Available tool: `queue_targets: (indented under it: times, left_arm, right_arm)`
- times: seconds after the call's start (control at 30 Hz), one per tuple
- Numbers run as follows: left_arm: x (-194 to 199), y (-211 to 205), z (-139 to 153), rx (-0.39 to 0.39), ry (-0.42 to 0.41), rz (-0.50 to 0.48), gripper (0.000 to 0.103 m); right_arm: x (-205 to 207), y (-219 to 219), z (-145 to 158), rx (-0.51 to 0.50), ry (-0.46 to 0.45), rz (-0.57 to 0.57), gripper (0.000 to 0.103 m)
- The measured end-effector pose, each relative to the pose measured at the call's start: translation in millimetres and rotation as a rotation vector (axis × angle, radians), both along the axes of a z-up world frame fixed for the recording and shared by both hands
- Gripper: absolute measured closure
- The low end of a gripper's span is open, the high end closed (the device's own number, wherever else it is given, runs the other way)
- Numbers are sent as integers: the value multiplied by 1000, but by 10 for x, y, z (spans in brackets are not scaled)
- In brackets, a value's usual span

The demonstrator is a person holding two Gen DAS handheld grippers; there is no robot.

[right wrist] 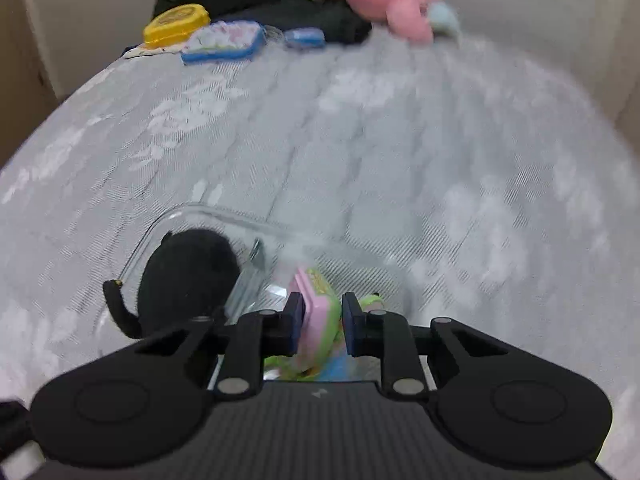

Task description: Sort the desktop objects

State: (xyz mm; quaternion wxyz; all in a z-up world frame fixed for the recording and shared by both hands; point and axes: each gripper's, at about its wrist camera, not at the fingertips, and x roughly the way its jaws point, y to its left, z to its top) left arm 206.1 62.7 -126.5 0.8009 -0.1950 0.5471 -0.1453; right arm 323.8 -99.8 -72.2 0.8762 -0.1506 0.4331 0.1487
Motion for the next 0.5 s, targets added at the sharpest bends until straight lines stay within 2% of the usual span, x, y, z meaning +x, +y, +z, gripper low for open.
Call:
queue_targets:
  times: [0.07, 0.13, 0.2, 0.27, 0.3, 0.4, 0.5]
  left_arm:
    - [0, -6, 0, 2, 0, 1, 0]
    - [-2, -17, -2, 9, -2, -4, 0]
    - [-18, -14, 8, 6, -4, -5, 0]
    - [-20, 0, 8, -3, -2, 1, 0]
    - [-18, 2, 6, -5, -1, 4, 0]
    - [-16, -12, 8, 2, -1, 0, 0]
    - [-10, -7, 7, -2, 0, 2, 0]
  right_arm:
    - [-86, 96, 53, -93, -70, 31, 80]
    - [-121, 206, -6, -155, -63, 73, 80]
    - [-105, 219, -10, -60, 12, 89, 76]
    - [-90, 170, 76, 68, 30, 56, 73]
    - [-80, 151, 134, 89, 11, 36, 73]
    - [-15, 110, 270, 57, -43, -19, 70]
    - [72, 42, 264, 49, -15, -56, 70]
